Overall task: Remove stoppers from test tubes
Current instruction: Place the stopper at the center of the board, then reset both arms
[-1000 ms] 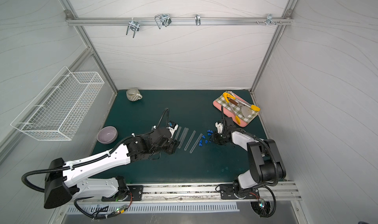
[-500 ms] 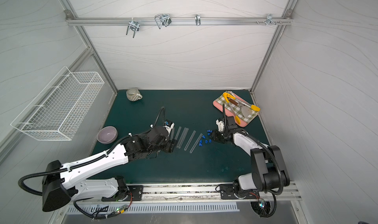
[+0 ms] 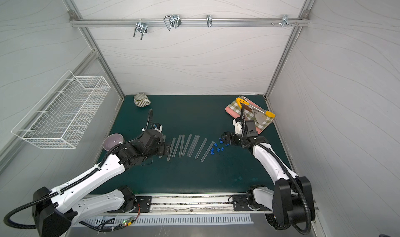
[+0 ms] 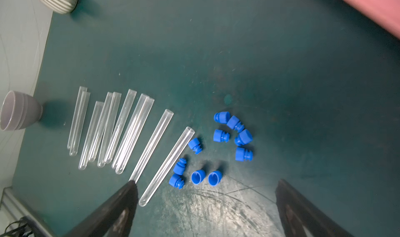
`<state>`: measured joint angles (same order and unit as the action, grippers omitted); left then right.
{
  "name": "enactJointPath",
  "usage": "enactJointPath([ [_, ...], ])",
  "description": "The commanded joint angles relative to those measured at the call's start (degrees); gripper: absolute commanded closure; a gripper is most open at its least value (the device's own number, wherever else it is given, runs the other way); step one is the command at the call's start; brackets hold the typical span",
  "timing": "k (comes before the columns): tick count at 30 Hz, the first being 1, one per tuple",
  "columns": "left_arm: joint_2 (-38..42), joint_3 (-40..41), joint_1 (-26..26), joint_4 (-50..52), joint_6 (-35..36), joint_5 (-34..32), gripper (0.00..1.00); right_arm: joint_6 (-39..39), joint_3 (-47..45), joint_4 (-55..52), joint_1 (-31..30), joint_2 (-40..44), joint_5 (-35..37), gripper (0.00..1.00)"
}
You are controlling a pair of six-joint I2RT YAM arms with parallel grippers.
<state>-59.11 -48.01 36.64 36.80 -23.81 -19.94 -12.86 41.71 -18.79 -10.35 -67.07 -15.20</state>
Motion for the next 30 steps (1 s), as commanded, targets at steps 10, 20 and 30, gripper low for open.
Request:
enactJointPath([
  [10,-0.73,3.36,-26.28,-12.47,4.12,1.19,0.00,-1.86,-3.54,11.39,11.37,5.03,1.93,0.01],
  [20,-8.13,12.23,-28.68,-37.22,14.43,-0.79,0.00,10.34,-21.93,41.76,12.99,10.52,-4.51,0.01],
  [30,-19.83,20.96,-35.94,-68.92,20.84,6.96,0.00,11.00,-23.77,54.09,14.64,-0.20,-2.38,0.01],
])
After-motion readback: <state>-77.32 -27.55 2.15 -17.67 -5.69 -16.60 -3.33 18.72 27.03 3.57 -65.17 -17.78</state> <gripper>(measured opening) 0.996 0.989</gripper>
